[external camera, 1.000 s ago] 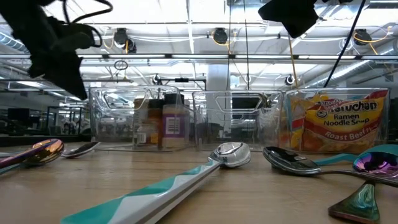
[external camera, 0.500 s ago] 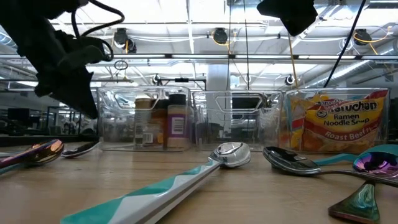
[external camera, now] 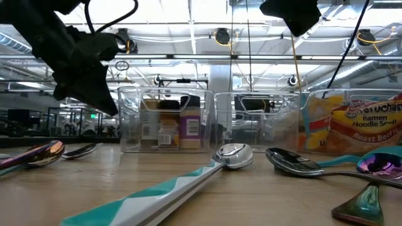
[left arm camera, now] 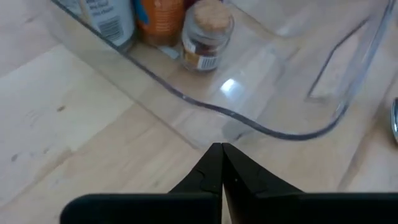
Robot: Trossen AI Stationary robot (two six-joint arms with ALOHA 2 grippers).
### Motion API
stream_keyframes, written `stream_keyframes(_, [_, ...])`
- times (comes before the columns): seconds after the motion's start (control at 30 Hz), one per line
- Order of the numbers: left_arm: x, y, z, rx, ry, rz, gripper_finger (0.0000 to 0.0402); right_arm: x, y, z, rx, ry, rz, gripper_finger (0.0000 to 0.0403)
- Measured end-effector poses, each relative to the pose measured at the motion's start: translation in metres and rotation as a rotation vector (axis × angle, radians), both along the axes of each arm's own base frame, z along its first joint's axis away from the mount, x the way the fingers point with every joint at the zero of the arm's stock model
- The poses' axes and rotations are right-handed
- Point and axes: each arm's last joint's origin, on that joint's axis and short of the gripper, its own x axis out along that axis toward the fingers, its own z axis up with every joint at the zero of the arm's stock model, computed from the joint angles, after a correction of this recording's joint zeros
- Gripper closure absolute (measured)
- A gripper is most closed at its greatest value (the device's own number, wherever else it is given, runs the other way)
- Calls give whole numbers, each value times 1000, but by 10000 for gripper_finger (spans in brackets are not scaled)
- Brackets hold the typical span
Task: Pick & Place Food Item
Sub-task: Adjust the left transparent bin, then put the blue spoon into the middle transparent bin
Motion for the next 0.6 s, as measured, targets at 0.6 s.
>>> stream_keyframes(0.6, [-46, -40, 34, 269, -271, -43, 369, -55, 27, 11, 17, 17, 172, 165])
